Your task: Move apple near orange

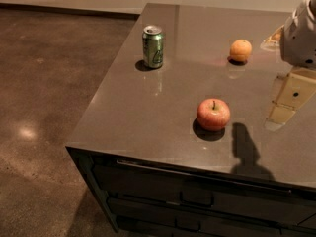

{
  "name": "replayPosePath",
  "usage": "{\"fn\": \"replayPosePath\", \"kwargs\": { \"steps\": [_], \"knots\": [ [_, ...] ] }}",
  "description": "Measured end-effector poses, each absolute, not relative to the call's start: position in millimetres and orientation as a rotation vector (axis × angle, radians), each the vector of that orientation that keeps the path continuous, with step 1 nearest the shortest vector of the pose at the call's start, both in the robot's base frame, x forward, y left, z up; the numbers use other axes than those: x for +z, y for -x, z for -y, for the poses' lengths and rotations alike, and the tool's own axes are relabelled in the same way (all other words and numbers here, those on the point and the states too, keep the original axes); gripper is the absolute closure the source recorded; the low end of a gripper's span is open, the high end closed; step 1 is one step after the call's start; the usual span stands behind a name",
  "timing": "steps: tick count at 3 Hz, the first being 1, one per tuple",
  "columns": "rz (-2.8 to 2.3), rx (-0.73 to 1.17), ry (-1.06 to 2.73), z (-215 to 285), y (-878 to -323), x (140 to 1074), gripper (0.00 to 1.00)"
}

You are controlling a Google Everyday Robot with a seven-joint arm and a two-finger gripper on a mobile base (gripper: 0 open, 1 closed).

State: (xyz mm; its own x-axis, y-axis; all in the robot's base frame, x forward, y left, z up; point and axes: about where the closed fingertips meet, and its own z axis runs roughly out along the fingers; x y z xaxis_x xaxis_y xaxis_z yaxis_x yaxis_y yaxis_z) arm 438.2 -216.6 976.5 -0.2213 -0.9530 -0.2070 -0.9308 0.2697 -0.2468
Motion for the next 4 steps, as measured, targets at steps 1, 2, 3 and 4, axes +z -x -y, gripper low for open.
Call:
{"fn": "replayPosePath", "kwargs": {
  "steps": [1,2,3,4],
  "knots": [
    [-2.231,-0.1,1.724,217,-438,977,0.0],
    [-2.215,-0.023,1.745,215,-438,972,0.0],
    [-2.182,0.114,1.764,203,-440,950,0.0],
    [-2.161,0.202,1.741,185,-446,927,0.0]
  ]
}}
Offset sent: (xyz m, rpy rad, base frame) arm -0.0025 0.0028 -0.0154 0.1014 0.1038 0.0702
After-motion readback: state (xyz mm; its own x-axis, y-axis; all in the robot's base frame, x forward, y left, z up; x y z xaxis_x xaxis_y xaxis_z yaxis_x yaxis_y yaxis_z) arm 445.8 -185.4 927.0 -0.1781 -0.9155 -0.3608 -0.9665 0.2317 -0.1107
